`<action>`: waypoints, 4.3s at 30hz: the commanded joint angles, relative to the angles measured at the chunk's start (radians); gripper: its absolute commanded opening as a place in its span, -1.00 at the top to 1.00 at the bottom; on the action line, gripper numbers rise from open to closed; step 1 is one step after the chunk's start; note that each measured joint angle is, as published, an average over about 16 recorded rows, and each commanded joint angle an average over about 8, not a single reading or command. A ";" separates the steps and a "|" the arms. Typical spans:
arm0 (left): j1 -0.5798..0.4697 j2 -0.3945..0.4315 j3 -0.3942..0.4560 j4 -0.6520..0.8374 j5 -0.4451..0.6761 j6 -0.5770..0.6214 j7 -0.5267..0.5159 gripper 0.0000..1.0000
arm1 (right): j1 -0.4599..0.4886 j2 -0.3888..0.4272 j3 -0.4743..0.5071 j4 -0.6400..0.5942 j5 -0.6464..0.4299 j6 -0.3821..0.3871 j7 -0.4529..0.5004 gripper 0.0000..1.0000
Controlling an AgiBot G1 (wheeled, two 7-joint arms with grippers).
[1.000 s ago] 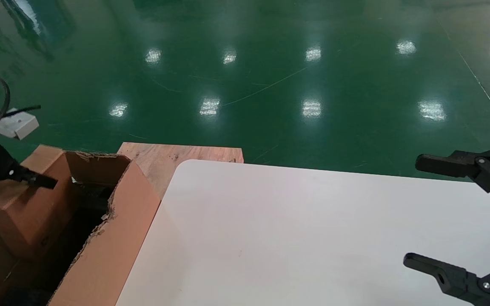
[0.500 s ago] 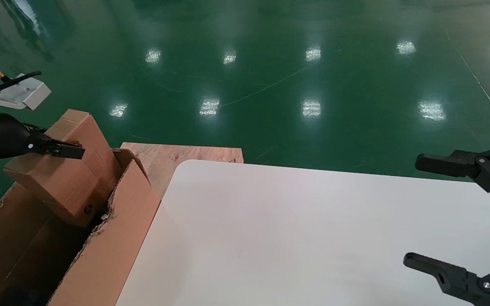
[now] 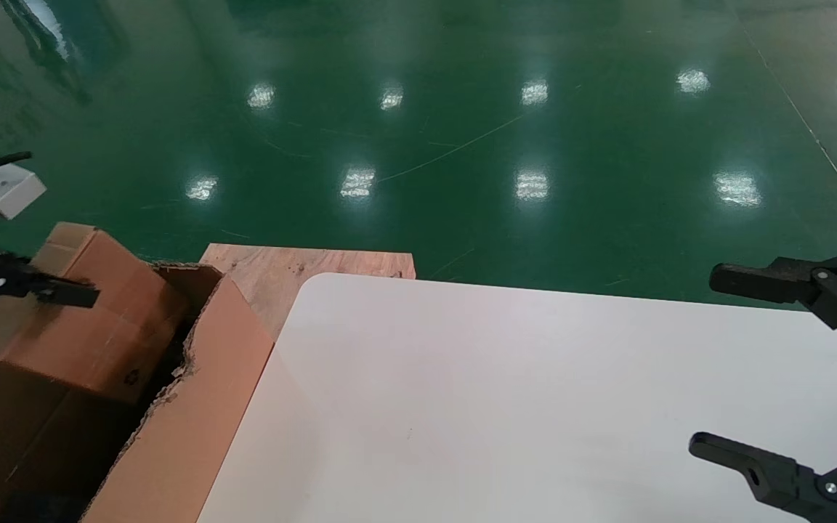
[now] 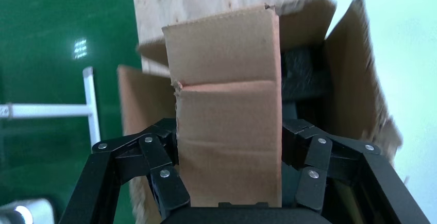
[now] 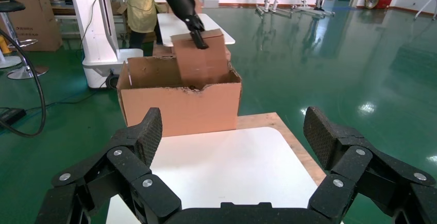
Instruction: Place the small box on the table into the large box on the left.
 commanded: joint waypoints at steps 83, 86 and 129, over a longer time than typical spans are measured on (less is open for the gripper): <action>0.051 -0.184 -0.017 0.005 0.286 0.099 0.016 -0.03 | 0.001 0.001 -0.002 0.000 0.002 0.001 -0.001 -1.00; 0.052 -0.187 -0.017 0.003 0.283 0.090 0.016 -0.78 | 0.000 0.001 -0.002 0.000 0.002 0.001 -0.001 -1.00; 0.090 -0.098 -0.003 -0.001 0.216 0.006 0.016 -1.00 | 0.001 0.001 -0.003 -0.001 0.002 0.001 -0.002 -1.00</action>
